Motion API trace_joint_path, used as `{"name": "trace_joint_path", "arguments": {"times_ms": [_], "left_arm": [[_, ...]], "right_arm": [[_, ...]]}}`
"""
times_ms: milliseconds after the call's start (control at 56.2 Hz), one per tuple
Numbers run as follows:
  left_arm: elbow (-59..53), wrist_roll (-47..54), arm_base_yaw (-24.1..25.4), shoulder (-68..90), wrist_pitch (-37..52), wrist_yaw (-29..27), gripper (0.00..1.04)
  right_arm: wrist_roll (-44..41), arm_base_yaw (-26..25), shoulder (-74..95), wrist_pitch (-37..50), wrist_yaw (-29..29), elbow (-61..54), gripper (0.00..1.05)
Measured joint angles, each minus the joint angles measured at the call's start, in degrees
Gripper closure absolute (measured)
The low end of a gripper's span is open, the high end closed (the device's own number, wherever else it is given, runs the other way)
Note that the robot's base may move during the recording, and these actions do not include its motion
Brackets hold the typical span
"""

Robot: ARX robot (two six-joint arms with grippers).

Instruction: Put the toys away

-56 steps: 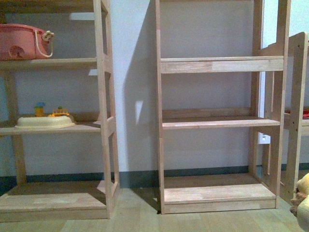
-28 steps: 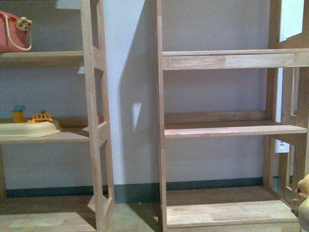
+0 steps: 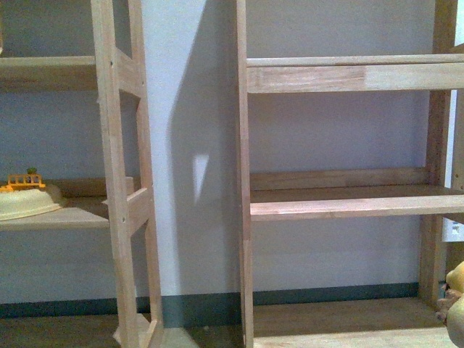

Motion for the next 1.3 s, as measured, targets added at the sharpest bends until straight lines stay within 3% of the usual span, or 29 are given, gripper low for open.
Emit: {"name": "trace_joint_path", "arguments": {"times_ms": [1299], "left_arm": [[0.0, 0.0, 0.02, 0.02, 0.0, 0.0, 0.06]], "right_arm": [[0.0, 0.0, 0.02, 0.0, 0.02, 0.0, 0.88]]}}
